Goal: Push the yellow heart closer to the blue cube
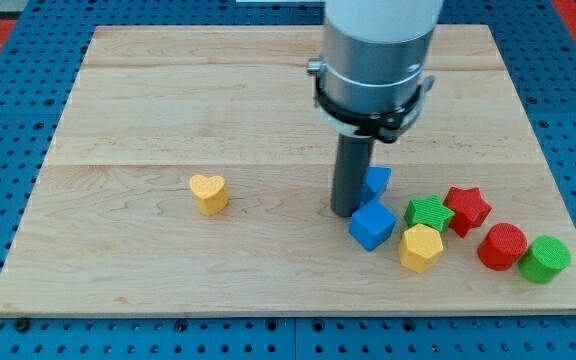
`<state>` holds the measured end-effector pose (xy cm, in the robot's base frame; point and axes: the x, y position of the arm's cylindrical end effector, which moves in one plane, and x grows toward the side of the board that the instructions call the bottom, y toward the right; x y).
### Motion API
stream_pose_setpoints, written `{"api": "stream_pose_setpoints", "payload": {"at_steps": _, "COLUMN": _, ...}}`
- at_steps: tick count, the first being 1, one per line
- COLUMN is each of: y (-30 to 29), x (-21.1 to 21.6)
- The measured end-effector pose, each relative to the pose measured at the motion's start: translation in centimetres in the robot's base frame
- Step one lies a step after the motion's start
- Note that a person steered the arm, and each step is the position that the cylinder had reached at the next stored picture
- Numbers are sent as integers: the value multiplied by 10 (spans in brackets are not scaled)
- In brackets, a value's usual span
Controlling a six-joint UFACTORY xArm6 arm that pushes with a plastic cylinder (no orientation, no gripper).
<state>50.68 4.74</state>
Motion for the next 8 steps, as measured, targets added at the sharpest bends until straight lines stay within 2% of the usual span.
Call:
{"api": "stream_pose_setpoints", "payload": {"at_steps": 1, "y": 2, "x": -30}}
{"api": "stream_pose_setpoints", "payload": {"at_steps": 2, "y": -16, "x": -37}}
{"api": "stream_pose_setpoints", "payload": {"at_steps": 3, "y": -74, "x": 3}}
{"api": "stream_pose_setpoints", "payload": {"at_steps": 4, "y": -160, "x": 25}}
{"api": "stream_pose_setpoints", "payload": {"at_steps": 5, "y": -226, "x": 18}}
{"api": "stream_pose_setpoints", "payload": {"at_steps": 6, "y": -153, "x": -36}}
{"api": "stream_pose_setpoints", "payload": {"at_steps": 7, "y": -39, "x": -24}}
{"api": "stream_pose_setpoints", "payload": {"at_steps": 8, "y": -34, "x": -25}}
